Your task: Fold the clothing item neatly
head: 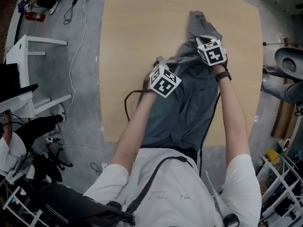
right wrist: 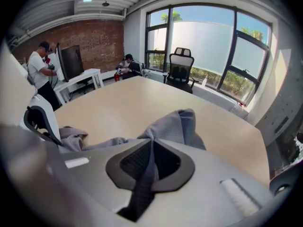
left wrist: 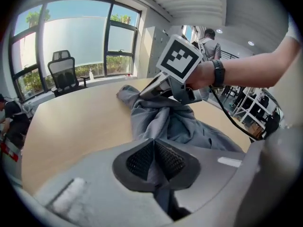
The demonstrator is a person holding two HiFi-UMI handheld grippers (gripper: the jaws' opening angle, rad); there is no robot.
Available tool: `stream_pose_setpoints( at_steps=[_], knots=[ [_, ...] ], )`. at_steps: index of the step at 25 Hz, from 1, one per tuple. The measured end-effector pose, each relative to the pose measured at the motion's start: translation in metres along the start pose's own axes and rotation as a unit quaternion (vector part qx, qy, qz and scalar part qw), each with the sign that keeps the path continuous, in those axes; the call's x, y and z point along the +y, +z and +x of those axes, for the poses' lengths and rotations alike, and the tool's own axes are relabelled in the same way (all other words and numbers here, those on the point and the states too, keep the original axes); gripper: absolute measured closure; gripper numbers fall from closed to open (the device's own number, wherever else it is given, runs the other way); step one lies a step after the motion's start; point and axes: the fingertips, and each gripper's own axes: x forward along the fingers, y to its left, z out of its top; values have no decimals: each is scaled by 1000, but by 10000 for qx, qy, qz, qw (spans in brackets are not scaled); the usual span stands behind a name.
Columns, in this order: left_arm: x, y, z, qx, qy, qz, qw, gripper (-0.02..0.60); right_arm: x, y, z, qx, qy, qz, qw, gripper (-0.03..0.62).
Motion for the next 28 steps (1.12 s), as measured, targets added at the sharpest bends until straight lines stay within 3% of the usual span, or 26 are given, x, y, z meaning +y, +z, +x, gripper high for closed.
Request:
stream_pose_setpoints(
  at_steps=[7,13,19,22,26,28],
  knots=[
    [38,-21,-75,-606,422,-761,9944,571,-82,2,-48,-491,-733,912,9919,576],
    [86,-16,-142,-1419,995,-1460,9740,572,-127,12,-82,-927,-1219,1358,9788,576],
    [139,-26,-148,-1379,1505,-1836,9616,571,-162,23,-108,-1139,-1590,1704,9658,576],
    [157,-39,-134,-1121,1593,-1850,9632,569,-163,49,-124,-1388,-1678,1368,9664,576],
    [159,-42,-119,-940,1615,-1730,9670,561,-135,122,-147,-1741,-1399,208,9745,576],
    [152,-35,-120,-1056,1559,-1772,9660,493,-109,166,-154,-1816,-1098,-384,9765,576]
  ],
)
